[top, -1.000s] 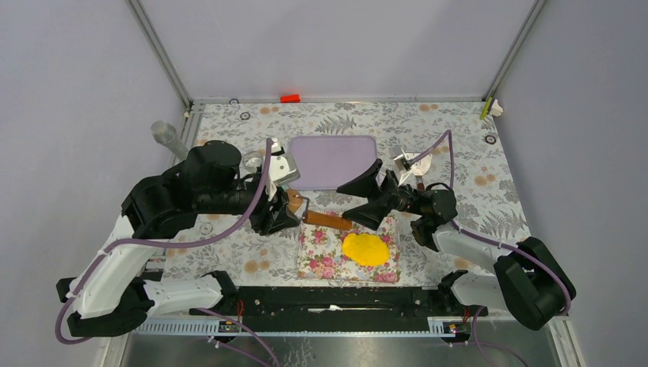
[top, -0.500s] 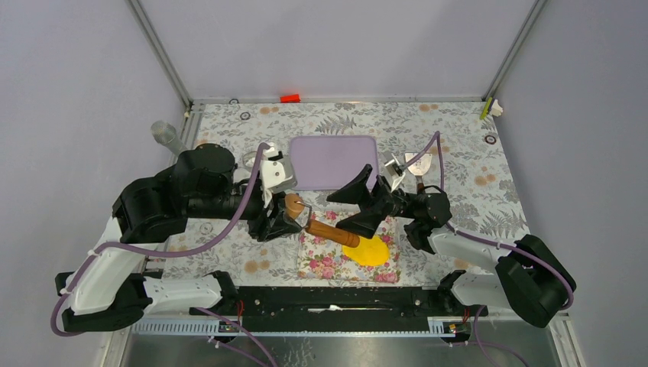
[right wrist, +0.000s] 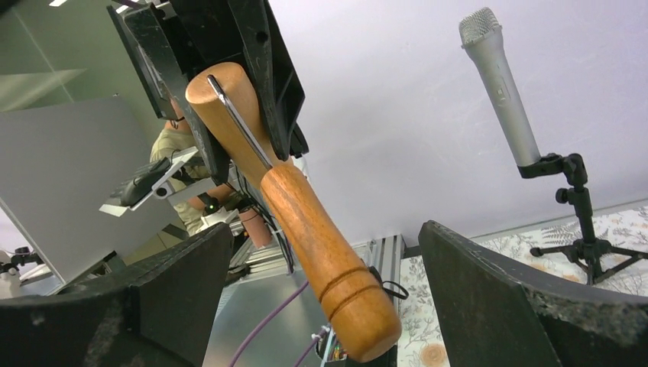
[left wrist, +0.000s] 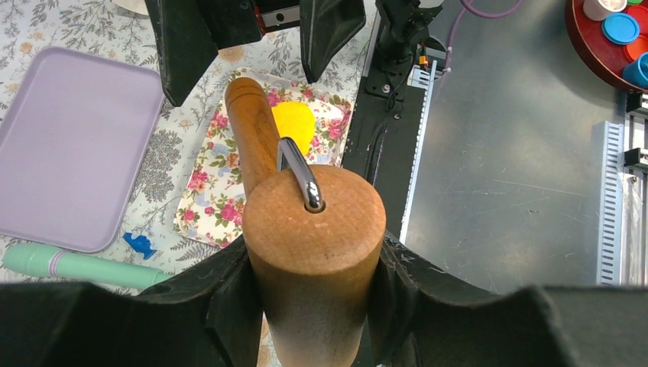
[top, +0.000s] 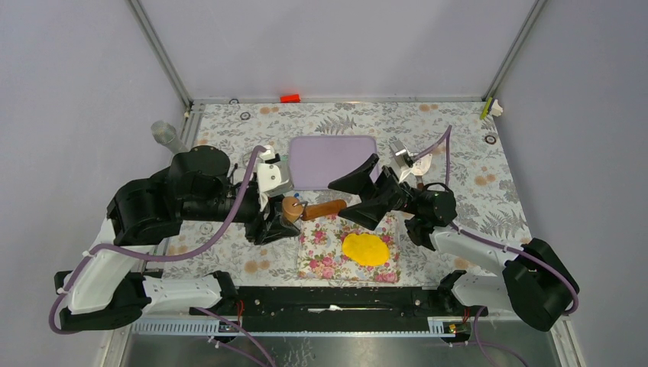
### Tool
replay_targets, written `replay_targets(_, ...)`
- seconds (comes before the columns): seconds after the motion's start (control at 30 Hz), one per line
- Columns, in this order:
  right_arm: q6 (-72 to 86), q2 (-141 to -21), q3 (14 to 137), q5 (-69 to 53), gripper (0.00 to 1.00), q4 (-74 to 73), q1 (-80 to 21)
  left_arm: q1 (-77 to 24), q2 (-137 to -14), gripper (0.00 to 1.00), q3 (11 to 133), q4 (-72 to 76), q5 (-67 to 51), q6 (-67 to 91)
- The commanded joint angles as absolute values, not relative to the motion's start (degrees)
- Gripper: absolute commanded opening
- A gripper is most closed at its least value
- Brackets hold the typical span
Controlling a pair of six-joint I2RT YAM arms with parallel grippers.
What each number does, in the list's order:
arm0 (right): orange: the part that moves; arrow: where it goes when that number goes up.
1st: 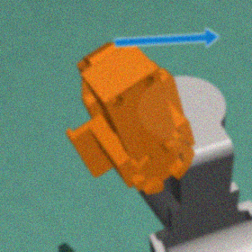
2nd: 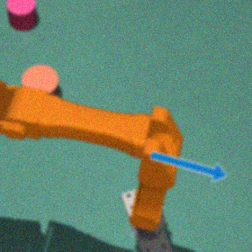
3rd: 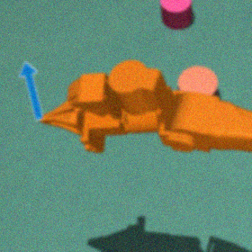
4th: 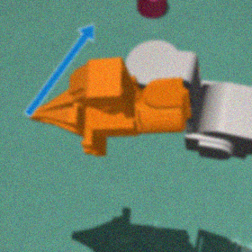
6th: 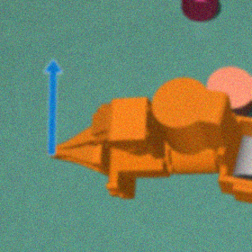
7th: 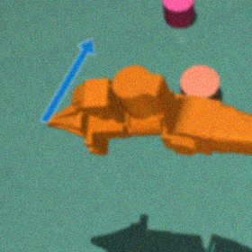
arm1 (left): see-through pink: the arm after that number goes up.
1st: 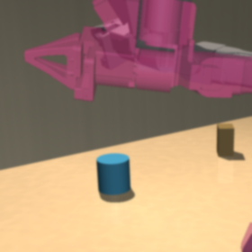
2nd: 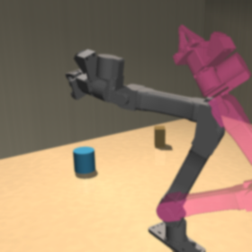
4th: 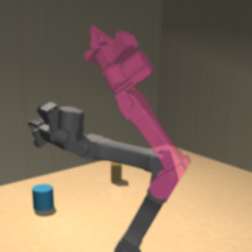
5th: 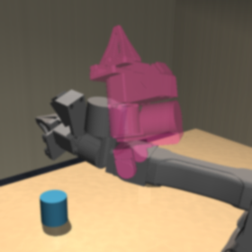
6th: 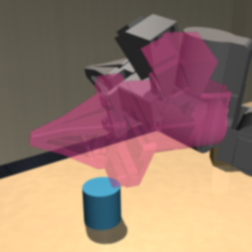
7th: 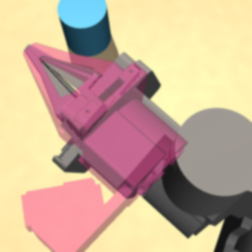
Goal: Roll out the dumpling wrappers from the dough
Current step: Flatten out the dough on the work surface.
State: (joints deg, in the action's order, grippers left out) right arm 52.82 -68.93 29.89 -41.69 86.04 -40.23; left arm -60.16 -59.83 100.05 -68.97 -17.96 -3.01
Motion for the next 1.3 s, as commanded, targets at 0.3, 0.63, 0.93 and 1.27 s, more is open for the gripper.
replay_targets(0.3,53.1,-70.1,34.7,-46.8,1.0,98.6,-44.2,-61.0,-58.4,0.0,103.4,-63.5,-17.8,-3.1)
replay_targets(0.63,52.2,-68.6,33.3,-43.9,1.0,98.6,-47.2,-61.0,-57.9,0.0,102.9,-62.2,-16.9,-3.2)
replay_targets(0.93,48.3,-69.5,33.5,-39.5,1.0,98.6,-50.2,-61.0,-55.5,0.0,100.5,-58.4,-17.0,-2.7)
replay_targets(1.27,47.8,-70.6,36.0,-39.5,0.99,98.6,-51.1,-61.0,-55.5,0.0,98.6,-58.3,-18.1,-2.8)
